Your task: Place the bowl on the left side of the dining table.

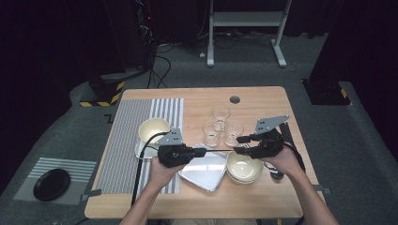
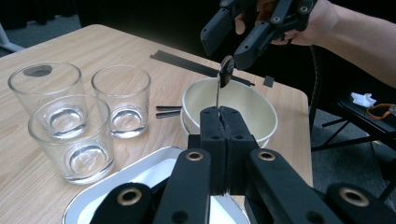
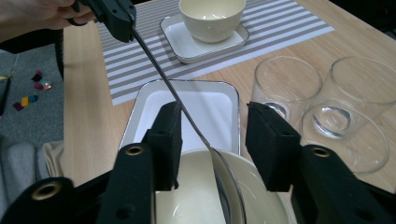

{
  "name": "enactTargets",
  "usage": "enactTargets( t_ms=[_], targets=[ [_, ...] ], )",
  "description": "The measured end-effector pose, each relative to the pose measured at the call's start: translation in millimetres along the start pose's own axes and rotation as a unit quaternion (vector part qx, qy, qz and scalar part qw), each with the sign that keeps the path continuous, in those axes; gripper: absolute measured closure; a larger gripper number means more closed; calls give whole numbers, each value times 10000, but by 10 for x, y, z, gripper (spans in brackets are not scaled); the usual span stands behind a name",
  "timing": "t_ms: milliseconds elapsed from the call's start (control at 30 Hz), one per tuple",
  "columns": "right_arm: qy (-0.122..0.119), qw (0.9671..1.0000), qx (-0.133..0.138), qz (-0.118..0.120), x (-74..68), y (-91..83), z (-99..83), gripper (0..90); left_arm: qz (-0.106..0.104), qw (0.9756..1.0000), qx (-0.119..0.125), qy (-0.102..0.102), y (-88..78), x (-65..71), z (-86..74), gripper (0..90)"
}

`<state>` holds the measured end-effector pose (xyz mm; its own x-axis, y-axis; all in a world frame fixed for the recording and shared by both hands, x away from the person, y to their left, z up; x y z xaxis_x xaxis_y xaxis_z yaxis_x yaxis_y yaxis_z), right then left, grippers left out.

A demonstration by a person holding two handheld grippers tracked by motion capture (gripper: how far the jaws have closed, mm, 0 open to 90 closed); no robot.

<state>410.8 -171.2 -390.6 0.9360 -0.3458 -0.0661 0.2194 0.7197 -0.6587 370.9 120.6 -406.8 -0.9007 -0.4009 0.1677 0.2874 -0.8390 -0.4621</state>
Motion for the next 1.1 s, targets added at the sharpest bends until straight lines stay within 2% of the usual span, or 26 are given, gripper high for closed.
enactTargets(
  t_ms=[133,167,233,467,500,533,567,867,1000,1033,1100],
  targets=[
    [56,10000,39,-59,7,-6,-32,499,35,10000,-5,21,-13,-9,3,891],
    [124,9999,75,-69,8,-7,-46,480,30,9999,16,132,-23,-24,9,891],
    [148,9998,85,-104,15,-6,-53,463,39,10000,48,8,-30,-4,8,891],
    [201,9993,187,-243,24,-28,-94,424,95,9999,54,-48,-61,-10,8,891],
    [198,9992,196,-293,35,-26,-117,416,115,9999,37,106,-72,-34,13,891],
    [198,9992,196,-293,35,-26,-117,416,115,9999,37,106,-72,-34,13,891],
    [259,9989,214,-327,34,-29,-139,412,126,9999,73,-28,-77,-19,8,891],
    [321,9978,331,-481,37,-47,-187,400,161,9997,150,-143,-91,-6,10,891],
    [357,9973,373,-529,44,-58,-214,398,190,9996,167,-127,-108,-16,11,891],
    [412,9968,409,-551,46,-68,-232,398,205,9997,128,-72,-124,-30,8,891],
    [419,9963,457,-592,52,-77,-255,398,227,9996,140,-127,-129,-28,6,891]
  ],
)
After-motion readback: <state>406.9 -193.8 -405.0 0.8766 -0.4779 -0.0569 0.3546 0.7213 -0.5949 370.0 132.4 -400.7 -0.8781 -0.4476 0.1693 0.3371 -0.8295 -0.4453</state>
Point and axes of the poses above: each handheld gripper's, and its own axes: y roughly forward along the jaws, z roughly out of its top, x roughly to its right, the point moved 2 cm from there along y, roughly forward along the jaws, and after that the axes turned 4 degrees about -x, right-handed, at the moved point
